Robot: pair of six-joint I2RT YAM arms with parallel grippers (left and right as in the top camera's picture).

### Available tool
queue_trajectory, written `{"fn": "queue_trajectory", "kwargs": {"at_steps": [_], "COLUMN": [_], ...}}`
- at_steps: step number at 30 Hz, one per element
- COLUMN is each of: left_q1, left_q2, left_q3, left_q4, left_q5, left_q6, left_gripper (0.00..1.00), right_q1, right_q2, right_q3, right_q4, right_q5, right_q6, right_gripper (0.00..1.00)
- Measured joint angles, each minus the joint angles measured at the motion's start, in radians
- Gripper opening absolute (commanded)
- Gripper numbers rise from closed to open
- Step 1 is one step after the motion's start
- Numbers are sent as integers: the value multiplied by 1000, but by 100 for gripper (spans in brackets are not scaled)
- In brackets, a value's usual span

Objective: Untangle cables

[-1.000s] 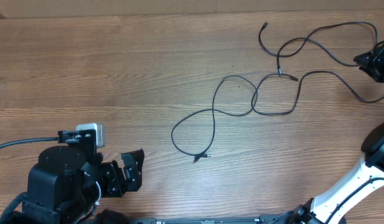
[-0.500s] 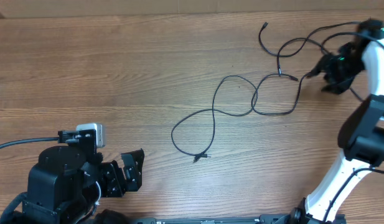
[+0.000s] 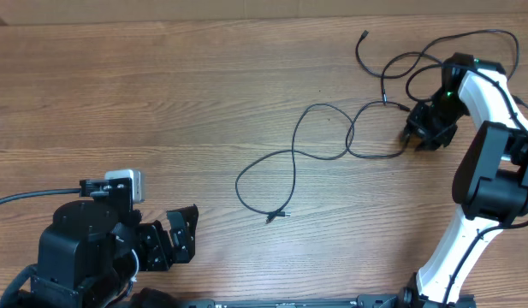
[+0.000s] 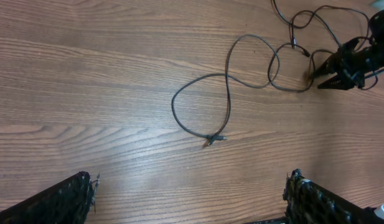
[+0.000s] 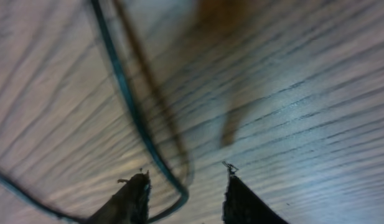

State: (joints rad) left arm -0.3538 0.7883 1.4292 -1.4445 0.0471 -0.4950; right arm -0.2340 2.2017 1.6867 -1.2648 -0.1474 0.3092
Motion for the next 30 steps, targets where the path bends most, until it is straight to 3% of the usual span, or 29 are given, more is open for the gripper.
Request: {"fn": "queue_trajectory", "kwargs": {"at_steps": [4, 10, 16, 19, 21, 24, 27, 30], "left_q1": [0, 0, 0, 0, 0, 0, 0, 0], "left_q2": [0, 0, 0, 0, 0, 0, 0, 0], "left_q3": [0, 0, 0, 0, 0, 0, 0, 0], "left_q4": [0, 0, 0, 0, 0, 0, 0, 0], "left_q5": [0, 0, 0, 0, 0, 0, 0, 0], "left_q6": [0, 0, 0, 0, 0, 0, 0, 0], "left_gripper": [100, 100, 100, 100, 100, 100, 99, 99], "right_q1": [0, 0, 0, -2, -6, -16, -21, -21], "right_q2": [0, 0, 0, 0, 0, 0, -2, -12], "right_q3": [-37, -45, -45, -45, -39, -4, 62, 128], "right_q4": [33, 53, 55, 49, 19, -43, -95, -129], "right_q5": [4, 7, 6, 6, 6, 7, 6, 6], "right_q6": [21, 55, 151, 177, 196, 200, 192, 182], "right_gripper": [30, 11, 10, 18, 33, 44, 63, 73]}}
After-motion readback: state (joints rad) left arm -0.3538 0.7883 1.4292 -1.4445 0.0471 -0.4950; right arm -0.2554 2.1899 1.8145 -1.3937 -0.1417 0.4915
